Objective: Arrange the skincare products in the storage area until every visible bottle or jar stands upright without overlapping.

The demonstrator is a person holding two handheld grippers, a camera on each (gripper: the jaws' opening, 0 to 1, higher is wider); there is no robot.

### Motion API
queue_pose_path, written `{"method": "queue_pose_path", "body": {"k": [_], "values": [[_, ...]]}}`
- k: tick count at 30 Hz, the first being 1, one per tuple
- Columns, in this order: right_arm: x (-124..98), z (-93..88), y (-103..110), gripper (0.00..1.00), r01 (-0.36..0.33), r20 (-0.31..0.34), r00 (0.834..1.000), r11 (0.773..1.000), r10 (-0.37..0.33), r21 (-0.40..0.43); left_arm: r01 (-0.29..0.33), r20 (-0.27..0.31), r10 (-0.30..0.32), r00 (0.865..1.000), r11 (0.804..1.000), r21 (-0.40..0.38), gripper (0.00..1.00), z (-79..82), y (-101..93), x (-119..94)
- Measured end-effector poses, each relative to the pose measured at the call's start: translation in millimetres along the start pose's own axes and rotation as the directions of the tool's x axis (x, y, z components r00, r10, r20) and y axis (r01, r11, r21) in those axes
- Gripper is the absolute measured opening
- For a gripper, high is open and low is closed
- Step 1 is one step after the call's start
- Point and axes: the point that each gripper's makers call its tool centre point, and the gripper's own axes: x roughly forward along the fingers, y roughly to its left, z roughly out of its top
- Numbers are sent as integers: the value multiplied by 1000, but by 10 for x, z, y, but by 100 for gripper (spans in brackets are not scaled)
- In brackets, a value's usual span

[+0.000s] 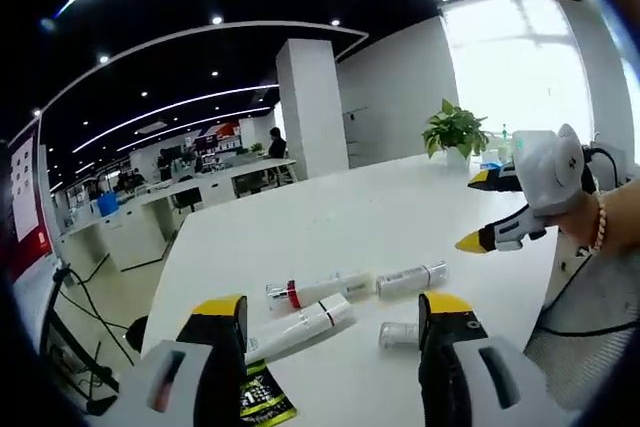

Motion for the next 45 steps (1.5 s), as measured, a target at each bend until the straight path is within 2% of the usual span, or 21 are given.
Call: {"method": "queue_pose_path", "body": {"k": [3, 7, 10, 12, 15, 19, 27, 31, 34, 36, 43, 45], "values": [[13, 31, 3, 61, -7, 6, 1000, 1000, 7, 6, 4, -2, -4, 1000, 1000, 7, 72, 12, 0, 12], [19, 58, 84, 61, -50, 16, 999, 998, 49, 48, -14, -10, 14, 1000, 1000, 16, 72, -3, 54, 14], [16, 80, 130, 61, -76, 22, 997, 995, 75, 70, -3, -33, 2, 999, 1000, -25, 71, -47, 62, 9], [13, 116, 123, 61, -78, 38, 996, 994, 76, 79, -5, -24, 4, 1000, 999, -33, 71, -18, 82, 2], [35, 71, 134, 61, -87, 22, 996, 991, 85, 101, -27, -15, 26, 1000, 999, -35, 71, -3, 135, -11], [40, -8, 131, 61, -87, -4, 996, 990, 88, 113, -20, -26, 18, 999, 997, -70, 70, -32, 127, -14], [19, -38, 46, 61, -74, -6, 997, 985, 76, 158, -8, -34, 7, 999, 1000, -8, 70, -38, 41, 6], [18, 27, 92, 61, -116, 25, 993, 970, 113, 216, -11, -46, 12, 999, 1000, 25, 70, -52, 52, 11], [52, -5, 154, 61, -132, 15, 991, 968, 132, 215, -23, -47, 24, 999, 1000, 17, 70, -58, 97, -2], [66, -23, 192, 61, -144, 3, 989, 967, 146, 211, -15, -60, 14, 998, 1000, -17, 70, -85, 109, -18], [53, 10, 283, 61, -165, 10, 986, 974, 166, 157, -31, -61, 26, 998, 997, -72, 69, -79, 205, -77], [46, 42, 291, 60, -177, 25, 984, 970, 175, 168, -31, -55, 27, 998, 996, -85, 69, -68, 227, -86]]}}
